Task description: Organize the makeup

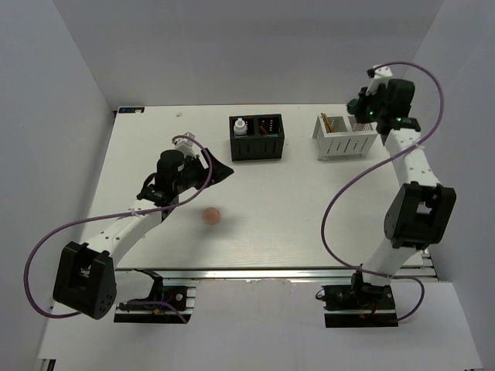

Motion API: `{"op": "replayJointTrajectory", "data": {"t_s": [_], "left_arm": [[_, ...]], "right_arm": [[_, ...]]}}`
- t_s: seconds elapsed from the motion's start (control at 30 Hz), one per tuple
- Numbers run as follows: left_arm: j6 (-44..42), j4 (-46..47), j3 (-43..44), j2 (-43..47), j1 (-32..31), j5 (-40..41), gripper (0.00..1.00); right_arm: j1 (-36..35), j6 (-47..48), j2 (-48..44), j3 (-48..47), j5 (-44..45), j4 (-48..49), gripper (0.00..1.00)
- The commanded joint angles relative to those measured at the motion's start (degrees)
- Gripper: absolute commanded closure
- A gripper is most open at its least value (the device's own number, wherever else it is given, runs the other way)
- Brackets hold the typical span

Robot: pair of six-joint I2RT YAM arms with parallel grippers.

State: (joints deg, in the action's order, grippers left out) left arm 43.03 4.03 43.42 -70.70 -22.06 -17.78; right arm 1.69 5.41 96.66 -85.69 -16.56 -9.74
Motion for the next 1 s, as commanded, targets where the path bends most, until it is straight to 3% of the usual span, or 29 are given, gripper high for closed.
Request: {"op": "replayJointTrajectory", "data": {"t_s": [0.0,0.17,0.4,0.5,0.53,0.6,0.63,0.77,0.97], "left_arm": [[-2.68,-7.71,0.96,0.38,1.94,2.3,0.18],[-7.07,-16.5,2.72,1.7,2.11,7.58,0.09],[-9.45,-22.31,1.85,3.98,2.2,10.13,0.08],[-10.59,-24.07,0.97,4.43,2.2,11.09,0.09],[-11.46,-25.03,0.88,4.25,2.11,11.54,0.09],[-11.82,-26.26,0.53,3.64,2.2,12.07,0.13],[-12.35,-26.53,0.44,3.37,2.11,11.72,0.19],[-12.88,-27.15,0.09,0.74,2.2,11.1,0.39],[-14.81,-28.9,0.61,-3.83,1.85,12.77,0.44]], "right_arm": [[4.1,8.56,7.9,-9.2,3.72,-6.52,1.0],[5.16,11.73,12.67,-12.31,6.79,-5.65,1.0],[5.34,13.92,17.42,-13.63,9.09,-5.03,1.0],[5.34,14.36,18.12,-13.36,9.96,-4.94,0.75],[5.42,14.54,18.21,-13.36,9.96,-5.03,0.56],[5.6,14.11,17.77,-13.45,9.53,-5.12,0.47],[5.78,14.02,17.34,-13.36,9.18,-5.12,0.43],[6.04,13.49,14.27,-13.1,7.6,-4.24,0.4],[7.01,13.83,6.72,-10.03,-1.95,-2.22,0.4]]}}
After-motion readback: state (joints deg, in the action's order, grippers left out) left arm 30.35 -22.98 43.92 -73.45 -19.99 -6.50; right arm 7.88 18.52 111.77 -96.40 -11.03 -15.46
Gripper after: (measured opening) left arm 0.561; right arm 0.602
